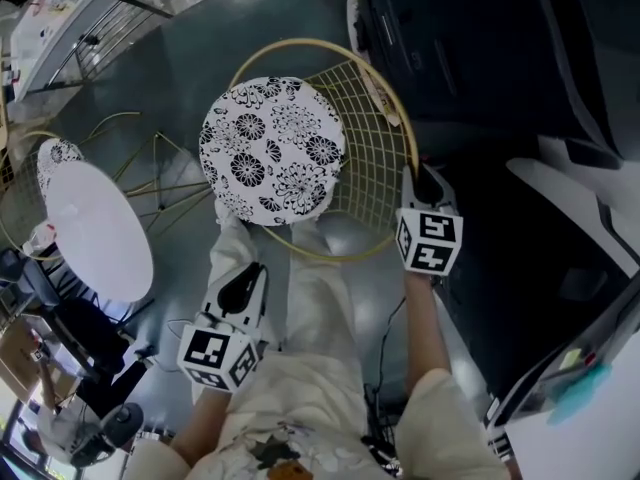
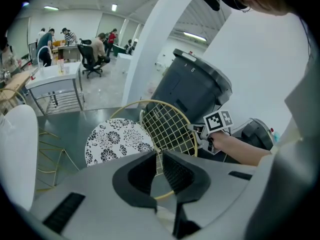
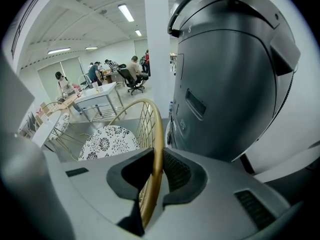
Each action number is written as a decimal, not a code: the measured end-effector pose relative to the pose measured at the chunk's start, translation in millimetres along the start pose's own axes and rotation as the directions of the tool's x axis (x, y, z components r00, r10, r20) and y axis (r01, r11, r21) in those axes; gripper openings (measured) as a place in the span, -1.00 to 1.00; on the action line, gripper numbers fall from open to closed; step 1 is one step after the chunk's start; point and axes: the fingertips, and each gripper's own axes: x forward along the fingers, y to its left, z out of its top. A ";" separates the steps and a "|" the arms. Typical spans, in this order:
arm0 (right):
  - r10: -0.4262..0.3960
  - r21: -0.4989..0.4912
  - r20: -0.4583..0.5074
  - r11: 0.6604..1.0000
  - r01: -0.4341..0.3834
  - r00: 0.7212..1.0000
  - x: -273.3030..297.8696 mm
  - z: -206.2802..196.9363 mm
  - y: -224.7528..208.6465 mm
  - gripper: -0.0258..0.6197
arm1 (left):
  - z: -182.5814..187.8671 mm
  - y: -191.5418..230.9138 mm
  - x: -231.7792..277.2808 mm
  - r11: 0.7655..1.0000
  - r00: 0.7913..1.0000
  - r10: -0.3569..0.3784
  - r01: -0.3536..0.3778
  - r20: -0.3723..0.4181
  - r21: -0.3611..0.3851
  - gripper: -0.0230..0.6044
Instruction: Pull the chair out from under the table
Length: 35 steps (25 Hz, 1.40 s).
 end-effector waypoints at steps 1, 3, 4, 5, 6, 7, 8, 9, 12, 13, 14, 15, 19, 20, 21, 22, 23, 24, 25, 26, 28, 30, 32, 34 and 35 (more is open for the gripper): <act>0.006 0.010 0.008 1.000 -0.006 1.000 0.5 0.1 -0.9 -0.72 | -0.9 0.2 -0.8 1.000 1.000 0.000 0.000 0.001 0.001 -0.78; 0.030 0.040 0.032 0.999 -0.031 0.999 2.1 0.0 0.5 -0.72 | -4.1 -0.3 -0.9 1.000 1.000 -0.005 0.005 0.001 0.005 -0.78; 0.037 0.052 0.042 0.998 -0.039 0.998 1.9 -0.2 1.0 -0.72 | -6.2 -2.4 0.1 1.000 1.000 -0.013 0.013 0.000 0.011 -0.78; 0.035 0.055 0.052 0.998 -0.038 0.998 0.6 0.5 0.8 -0.72 | -8.1 -5.9 1.7 1.000 1.000 -0.026 0.026 -0.003 0.018 -0.78; 0.024 0.050 0.065 0.998 -0.027 0.998 -2.3 2.9 0.0 -0.72 | -9.1 -10.3 3.1 0.999 0.999 -0.040 0.041 -0.007 0.027 -0.78; 0.007 0.043 0.084 0.999 -0.010 0.996 -7.3 7.2 -1.5 -0.72 | -9.0 -14.9 3.7 0.998 0.998 -0.055 0.055 -0.010 0.039 -0.78; -0.014 0.039 0.106 0.999 0.010 0.994 -13.9 12.4 -3.3 -0.72 | -7.9 -18.9 3.0 0.996 0.998 -0.067 0.068 -0.011 0.051 -0.78; -0.036 0.038 0.127 0.999 0.031 0.991 -21.4 16.8 -5.4 -0.72 | -5.9 -21.7 0.8 0.995 0.997 -0.076 0.077 -0.009 0.062 -0.78; -0.071 0.059 0.168 0.996 0.062 0.983 -42.4 20.9 -6.8 -0.72 | -0.1 -21.9 -11.6 0.993 0.996 -0.087 0.085 0.015 0.082 -0.78; -0.076 0.063 0.178 0.996 0.065 0.981 -48.8 21.7 -4.3 -0.72 | 1.5 -19.5 -16.3 0.993 0.996 -0.088 0.085 0.028 0.086 -0.78; -0.081 0.062 0.190 0.996 0.070 0.978 -55.1 23.5 -0.6 -0.72 | 3.1 -16.7 -21.1 0.992 0.995 -0.089 0.085 0.041 0.091 -0.78; -0.086 0.058 0.202 0.995 0.076 0.975 -61.9 26.1 4.5 -0.72 | 4.9 -14.0 -26.6 0.992 0.994 -0.093 0.087 0.054 0.095 -0.78; -0.059 0.043 0.263 0.998 0.050 0.963 -94.7 41.2 48.0 -0.72 | 8.2 -7.2 -58.6 0.988 0.989 -0.114 0.103 0.091 0.119 -0.78; -0.047 0.039 0.276 0.999 0.037 0.960 -104.3 44.7 62.9 -0.72 | 8.0 -5.8 -68.7 0.986 0.988 -0.121 0.108 0.099 0.126 -0.78; -0.035 0.039 0.288 0.999 0.025 0.957 -114.5 47.9 78.3 -0.72 | 7.7 -4.1 -79.1 0.985 0.986 -0.128 0.113 0.110 0.133 -0.78; -0.025 0.041 0.301 0.999 0.013 0.953 -125.2 51.0 94.3 -0.75 | 7.5 -1.7 -89.8 0.983 0.983 -0.135 0.118 0.121 0.141 -0.78; -0.013 0.041 0.318 0.999 0.000 0.948 -136.5 54.7 111.2 -0.82 | 7.6 1.5 -100.5 0.981 0.981 -0.143 0.122 0.133 0.150 -0.78; 0.001 0.038 0.338 0.999 -0.014 0.941 -148.8 59.4 129.1 -0.83 | 8.0 5.1 -111.2 0.979 0.978 -0.150 0.126 0.145 0.161 -0.78; 0.015 0.028 0.361 0.999 -0.027 0.933 -162.5 64.7 147.5 -0.84 | 8.5 8.5 -122.3 0.977 0.975 -0.157 0.130 0.159 0.172 -0.78; 0.029 0.014 0.385 0.999 -0.037 0.923 -178.1 70.0 165.5 -0.84 | 8.9 11.1 -133.9 0.974 0.971 -0.167 0.134 0.174 0.184 -0.78; 0.053 -0.024 0.429 0.999 -0.047 0.902 -211.3 78.3 199.7 -0.86 | 9.9 14.5 -158.7 0.967 0.960 -0.188 0.144 0.208 0.211 -0.78; 0.081 -0.064 0.458 0.996 -0.058 0.885 -241.3 79.4 233.0 -0.87 | 7.9 19.1 -185.0 0.960 0.949 -0.205 0.148 0.238 0.236 -0.78; 0.108 -0.091 0.482 0.993 -0.073 0.869 -268.1 77.0 264.9 -0.87 | 1.9 25.1 -211.0 0.956 0.940 -0.220 0.154 0.261 0.250 -0.78; 0.139 -0.114 0.505 0.989 -0.094 0.852 -291.1 77.4 298.6 -0.87 | -2.0 32.1 -236.7 0.952 0.929 -0.239 0.168 0.282 0.255 -0.78; 0.152 -0.131 0.510 0.987 -0.098 0.847 -300.3 79.7 317.2 -0.87 | -1.2 37.0 -250.0 0.950 0.923 -0.249 0.174 0.292 0.258 -0.78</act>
